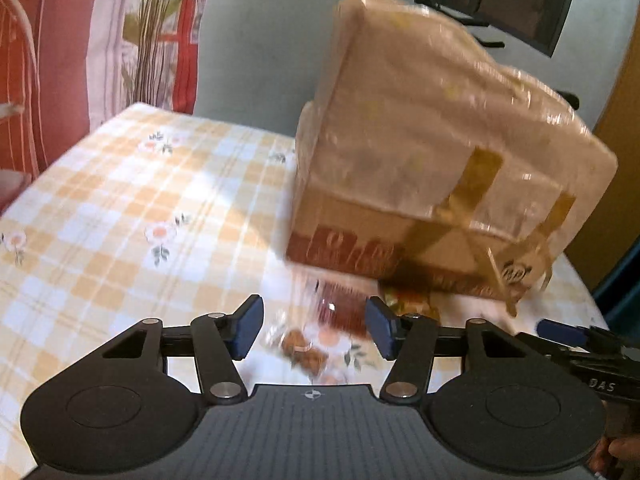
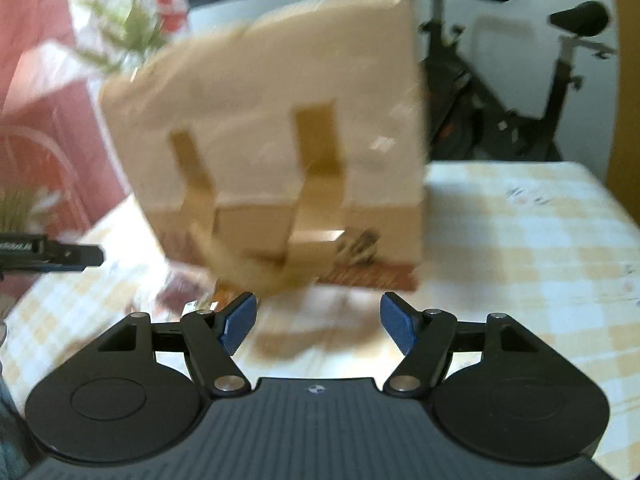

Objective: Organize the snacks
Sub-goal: 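Move both tools back down to the snacks beside the paper bag, then grasp the clear peanut packet with the left tool while the right tool grasps the gold pouch, then lift the peanut packet and gold pouch over the paper bag with both tools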

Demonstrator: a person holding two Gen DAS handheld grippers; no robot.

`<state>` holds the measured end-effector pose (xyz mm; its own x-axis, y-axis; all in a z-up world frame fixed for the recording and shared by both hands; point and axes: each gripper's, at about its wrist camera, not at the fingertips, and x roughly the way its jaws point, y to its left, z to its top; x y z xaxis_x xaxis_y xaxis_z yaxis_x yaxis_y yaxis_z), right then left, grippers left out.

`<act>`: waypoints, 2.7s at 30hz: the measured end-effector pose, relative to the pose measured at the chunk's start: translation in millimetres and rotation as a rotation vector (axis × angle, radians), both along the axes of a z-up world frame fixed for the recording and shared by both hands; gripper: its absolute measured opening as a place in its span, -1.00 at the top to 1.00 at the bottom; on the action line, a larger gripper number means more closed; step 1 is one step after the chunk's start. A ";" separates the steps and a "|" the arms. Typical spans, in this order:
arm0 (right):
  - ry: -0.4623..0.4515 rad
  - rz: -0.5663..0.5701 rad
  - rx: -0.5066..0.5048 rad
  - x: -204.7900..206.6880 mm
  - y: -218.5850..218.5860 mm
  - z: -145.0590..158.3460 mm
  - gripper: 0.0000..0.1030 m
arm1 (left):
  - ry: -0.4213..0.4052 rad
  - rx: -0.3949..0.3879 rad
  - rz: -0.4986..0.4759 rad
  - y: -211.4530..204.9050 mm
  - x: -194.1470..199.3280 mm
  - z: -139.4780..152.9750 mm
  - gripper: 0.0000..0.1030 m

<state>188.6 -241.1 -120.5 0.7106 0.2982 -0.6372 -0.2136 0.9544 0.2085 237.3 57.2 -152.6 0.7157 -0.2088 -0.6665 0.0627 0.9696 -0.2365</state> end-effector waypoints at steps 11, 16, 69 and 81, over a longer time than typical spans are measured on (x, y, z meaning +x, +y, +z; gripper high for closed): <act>0.088 0.171 -0.062 45.0 73.6 -31.6 -0.36 | 0.034 -0.020 0.027 5.6 -12.3 -17.2 -0.06; 0.062 0.165 -0.121 62.4 99.4 -36.0 -0.36 | 0.057 -0.034 0.050 10.6 -13.5 -23.1 -0.01; -0.147 -0.079 -0.058 -43.6 -26.9 33.2 -0.10 | -0.194 0.024 -0.002 -9.8 -21.4 40.6 0.65; -0.461 -0.085 0.026 0.2 -40.7 148.1 -0.10 | -0.476 -0.016 -0.102 -45.5 22.8 139.4 0.64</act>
<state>188.8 -281.8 27.6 0.9405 0.2380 -0.2425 -0.2104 0.9683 0.1342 260.2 11.7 -13.2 0.9154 -0.3016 -0.2664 0.2623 0.9493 -0.1733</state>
